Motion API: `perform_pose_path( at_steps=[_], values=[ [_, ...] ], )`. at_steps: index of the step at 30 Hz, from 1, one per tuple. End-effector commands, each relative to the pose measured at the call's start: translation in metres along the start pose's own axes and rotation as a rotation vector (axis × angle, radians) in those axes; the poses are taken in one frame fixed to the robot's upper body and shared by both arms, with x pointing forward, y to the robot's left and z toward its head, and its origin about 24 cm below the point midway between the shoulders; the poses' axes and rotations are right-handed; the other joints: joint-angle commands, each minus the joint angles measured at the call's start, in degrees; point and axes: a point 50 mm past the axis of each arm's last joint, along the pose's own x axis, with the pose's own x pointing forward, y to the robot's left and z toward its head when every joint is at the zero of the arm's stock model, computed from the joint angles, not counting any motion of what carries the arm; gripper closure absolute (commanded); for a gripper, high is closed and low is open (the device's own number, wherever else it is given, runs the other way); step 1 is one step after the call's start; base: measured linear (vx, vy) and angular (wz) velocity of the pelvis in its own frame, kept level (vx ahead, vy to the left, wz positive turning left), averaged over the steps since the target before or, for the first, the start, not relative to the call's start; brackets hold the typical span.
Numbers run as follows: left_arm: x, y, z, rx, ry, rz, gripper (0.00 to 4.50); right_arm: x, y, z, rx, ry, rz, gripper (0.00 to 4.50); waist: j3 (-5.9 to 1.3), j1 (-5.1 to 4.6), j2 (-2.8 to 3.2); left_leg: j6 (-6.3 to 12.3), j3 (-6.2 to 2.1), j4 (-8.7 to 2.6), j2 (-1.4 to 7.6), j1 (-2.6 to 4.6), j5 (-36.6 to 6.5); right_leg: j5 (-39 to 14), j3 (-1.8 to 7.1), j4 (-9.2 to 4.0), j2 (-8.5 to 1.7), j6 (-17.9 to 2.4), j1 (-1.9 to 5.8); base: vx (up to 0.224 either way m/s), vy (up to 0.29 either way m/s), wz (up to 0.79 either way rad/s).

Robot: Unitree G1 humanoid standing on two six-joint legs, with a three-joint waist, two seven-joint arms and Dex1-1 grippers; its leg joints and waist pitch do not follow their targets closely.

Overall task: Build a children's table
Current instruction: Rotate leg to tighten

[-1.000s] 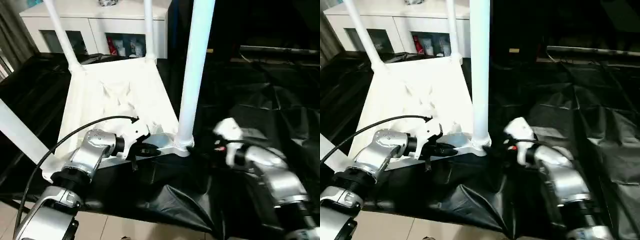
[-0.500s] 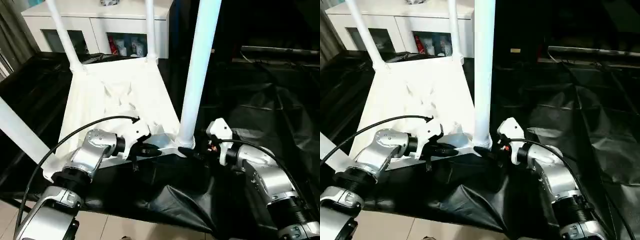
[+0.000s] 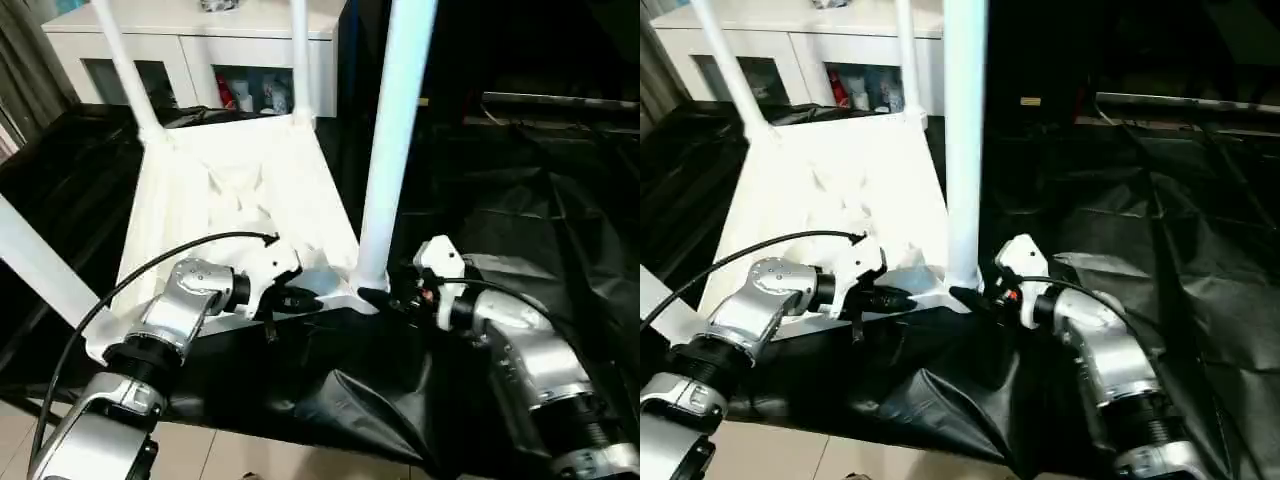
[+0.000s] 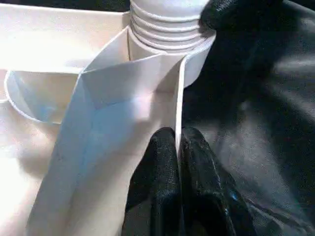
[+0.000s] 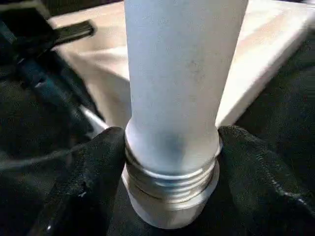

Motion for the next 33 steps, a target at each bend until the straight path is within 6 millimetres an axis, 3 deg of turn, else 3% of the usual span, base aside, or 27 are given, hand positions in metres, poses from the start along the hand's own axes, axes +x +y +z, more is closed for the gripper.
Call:
perform_pose_path(
  at_steps=[1,5,9,12,16,19,20,22,26,30,33],
  values=[
    [0.008,-0.001,-0.004,-0.059,-0.023,0.052,4.5,0.003,0.0,-0.007,0.057,-0.019,-0.115,1.76,-3.8,0.55,-1.12,4.11,-1.67,-3.48,2.62,0.48,-7.4,-8.4,2.88,-4.27,-5.16,-13.3,2.78,0.0,0.0,0.0],
    [0.027,0.003,0.003,-0.091,-0.028,0.153,4.5,0.013,0.007,-0.018,0.134,-0.018,-0.264,1.77,-3.37,0.38,-1.0,2.28,-1.64,-3.85,2.57,1.13,-10.6,-14.1,2.94,-5.19,-5.08,-12.1,2.3,0.0,0.0,0.0],
    [0.051,0.001,0.012,-0.137,-0.009,0.218,4.5,0.03,0.014,-0.02,0.225,-0.023,-0.413,1.78,-3.38,0.47,-0.88,1.32,-1.99,-4.17,2.53,1.25,-12.3,-17.7,2.99,-5.54,-5.37,-10.7,2.49,0.0,0.0,0.0],
    [0.069,-0.003,0.021,-0.178,-0.02,0.268,4.5,0.046,0.023,-0.016,0.226,-0.015,-0.457,1.87,-3.53,0.44,-0.75,1.37,-1.93,-4.14,2.3,1.23,-11.5,-15.3,3.02,-5.42,-5.16,-10.8,2.44,0.0,0.0,0.0],
    [0.079,-0.005,0.027,-0.174,-0.022,0.292,4.5,0.056,0.028,-0.005,0.181,-0.06,-0.397,1.87,-3.85,0.45,-0.85,3.53,-2.02,-3.99,1.96,0.71,-10.2,-13.9,2.86,-5.42,-5.44,-10.1,2.88,0.0,0.0,0.0],
    [0.078,-0.006,0.028,-0.157,-0.033,0.262,4.5,0.053,0.027,0.0,0.158,-0.095,-0.348,1.87,-4.01,-0.15,-0.83,4.89,-2.15,-3.92,2.02,0.32,-9.9,-12.5,2.62,-5.3,-5.52,-10.4,3.12,0.0,0.0,0.0],
    [0.077,-0.006,0.028,-0.152,-0.038,0.25,4.5,0.052,0.027,0.001,0.15,-0.104,-0.333,1.61,-3.96,-0.29,-0.87,5.41,-2.09,-3.86,2.01,0.27,-9.8,-12.2,2.63,-5.4,-5.51,-10.7,3.0,0.0,0.0,0.0],
    [0.07,-0.004,0.026,-0.137,-0.051,0.21,4.5,0.043,0.02,0.003,0.143,-0.119,-0.312,1.53,-4.0,-0.24,-1.18,5.95,-2.02,-3.79,2.02,0.3,-9.6,-12.4,2.61,-5.43,-5.53,-10.9,3.04,0.0,0.0,0.0],
    [0.056,-0.003,0.019,-0.102,-0.064,0.134,4.5,0.026,0.013,0.003,0.068,-0.086,-0.198,1.19,-3.86,0.02,-1.13,6.71,-2.01,-3.82,2.23,0.28,-9.2,-12.2,2.64,-5.36,-5.55,-11.4,3.0,0.0,0.0,0.0],
    [0.032,-0.008,0.009,-0.075,-0.106,-0.042,4.5,0.002,0.007,0.002,0.037,-0.045,-0.041,1.1,-3.79,0.4,-1.27,6.85,-2.15,-3.98,2.56,0.24,-9.8,-12.9,2.74,-5.14,-5.73,-11.3,3.07,0.0,0.0,0.0],
    [0.026,-0.01,0.006,-0.068,-0.1,-0.077,4.5,-0.005,0.006,0.004,0.028,-0.044,0.0,1.1,-3.56,0.3,-1.2,5.87,-2.0,-4.26,2.77,0.55,-12.0,-15.5,2.75,-5.36,-5.56,-11.5,2.41,0.0,0.0,0.0]
  ],
)
